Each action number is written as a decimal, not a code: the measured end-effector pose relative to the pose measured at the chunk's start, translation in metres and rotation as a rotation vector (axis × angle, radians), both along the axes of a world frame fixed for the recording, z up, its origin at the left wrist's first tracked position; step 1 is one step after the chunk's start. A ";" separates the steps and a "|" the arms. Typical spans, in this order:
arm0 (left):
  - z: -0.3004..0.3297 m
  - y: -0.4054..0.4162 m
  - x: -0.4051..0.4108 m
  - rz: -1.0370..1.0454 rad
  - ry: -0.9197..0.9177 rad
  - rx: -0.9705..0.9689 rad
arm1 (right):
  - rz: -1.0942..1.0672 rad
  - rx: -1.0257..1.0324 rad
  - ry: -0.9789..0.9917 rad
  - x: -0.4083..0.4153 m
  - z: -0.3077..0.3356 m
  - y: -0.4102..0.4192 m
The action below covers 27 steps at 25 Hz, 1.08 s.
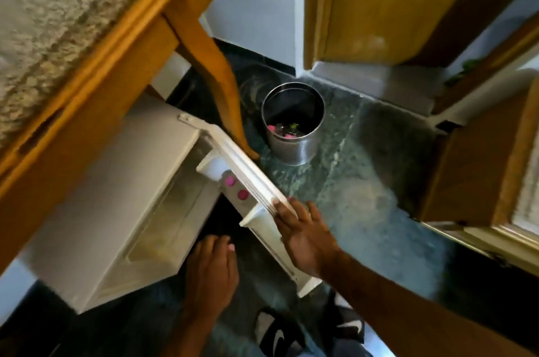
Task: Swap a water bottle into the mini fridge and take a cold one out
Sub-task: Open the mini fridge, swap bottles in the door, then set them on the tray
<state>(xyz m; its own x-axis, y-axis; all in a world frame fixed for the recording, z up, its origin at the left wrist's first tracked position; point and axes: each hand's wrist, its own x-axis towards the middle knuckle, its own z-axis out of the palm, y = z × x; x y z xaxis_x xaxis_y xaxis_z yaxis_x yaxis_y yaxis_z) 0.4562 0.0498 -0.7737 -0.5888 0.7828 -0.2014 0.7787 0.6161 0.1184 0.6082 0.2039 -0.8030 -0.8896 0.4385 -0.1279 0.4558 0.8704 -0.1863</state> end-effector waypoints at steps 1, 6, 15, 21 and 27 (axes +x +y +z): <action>-0.001 0.008 -0.003 0.000 -0.001 -0.018 | -0.013 0.008 -0.021 0.007 -0.002 0.007; -0.022 0.069 -0.010 -0.117 0.026 -0.052 | -0.245 -0.066 0.019 0.039 -0.011 0.057; -0.078 0.161 -0.070 -0.335 -0.042 -0.177 | -0.457 -0.040 0.012 0.009 -0.005 0.093; -0.120 0.172 -0.102 -0.447 0.062 -0.217 | -0.448 -0.294 0.195 -0.084 -0.044 0.002; -0.147 0.176 -0.102 -0.412 -0.017 -0.233 | -0.716 -0.506 0.026 -0.156 -0.125 0.056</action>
<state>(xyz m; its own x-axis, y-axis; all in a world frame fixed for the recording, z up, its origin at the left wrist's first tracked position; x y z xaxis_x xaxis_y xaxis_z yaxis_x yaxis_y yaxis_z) 0.3543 0.2255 -0.9206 -0.2339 0.8833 -0.4064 0.9629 0.2683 0.0290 0.4522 0.2603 -0.9283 -0.4280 0.7886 -0.4415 0.8509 0.1870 -0.4908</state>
